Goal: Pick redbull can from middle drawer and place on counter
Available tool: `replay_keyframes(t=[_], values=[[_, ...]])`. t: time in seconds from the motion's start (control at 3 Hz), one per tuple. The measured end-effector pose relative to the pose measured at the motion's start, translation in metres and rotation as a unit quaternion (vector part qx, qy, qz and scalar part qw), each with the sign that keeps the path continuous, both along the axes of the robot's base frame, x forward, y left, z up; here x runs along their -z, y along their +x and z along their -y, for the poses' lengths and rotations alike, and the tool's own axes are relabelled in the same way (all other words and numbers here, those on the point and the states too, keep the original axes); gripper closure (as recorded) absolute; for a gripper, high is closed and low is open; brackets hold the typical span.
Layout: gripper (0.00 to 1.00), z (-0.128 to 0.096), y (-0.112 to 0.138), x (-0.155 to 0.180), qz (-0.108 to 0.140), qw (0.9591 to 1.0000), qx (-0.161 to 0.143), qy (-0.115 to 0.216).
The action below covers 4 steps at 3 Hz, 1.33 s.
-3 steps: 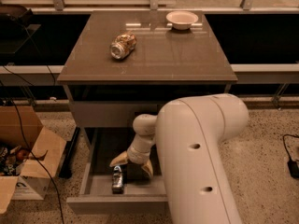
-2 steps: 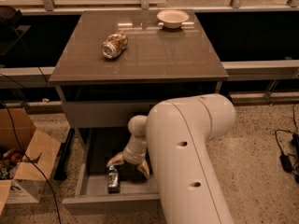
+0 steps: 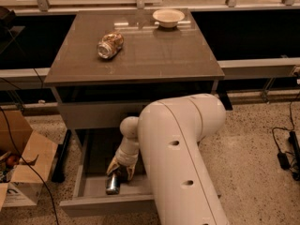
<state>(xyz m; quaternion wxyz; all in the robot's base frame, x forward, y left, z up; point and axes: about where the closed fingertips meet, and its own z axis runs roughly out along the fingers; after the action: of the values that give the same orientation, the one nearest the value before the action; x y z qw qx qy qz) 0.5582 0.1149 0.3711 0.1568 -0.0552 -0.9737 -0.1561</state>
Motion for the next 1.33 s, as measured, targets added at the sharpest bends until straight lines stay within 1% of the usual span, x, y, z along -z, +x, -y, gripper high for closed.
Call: replay_keyframes(t=[0.33, 0.67, 1.0, 1.33], values=[[0.66, -0.011, -0.001, 0.001, 0.0, 0.9996, -0.005, 0.029], [0.89, -0.012, 0.001, -0.007, 0.01, 0.9986, -0.002, 0.051], [1.0, -0.004, 0.002, -0.033, 0.042, 0.9956, 0.004, 0.084], [1.0, 0.027, 0.001, -0.091, 0.107, 0.9873, 0.02, 0.116]])
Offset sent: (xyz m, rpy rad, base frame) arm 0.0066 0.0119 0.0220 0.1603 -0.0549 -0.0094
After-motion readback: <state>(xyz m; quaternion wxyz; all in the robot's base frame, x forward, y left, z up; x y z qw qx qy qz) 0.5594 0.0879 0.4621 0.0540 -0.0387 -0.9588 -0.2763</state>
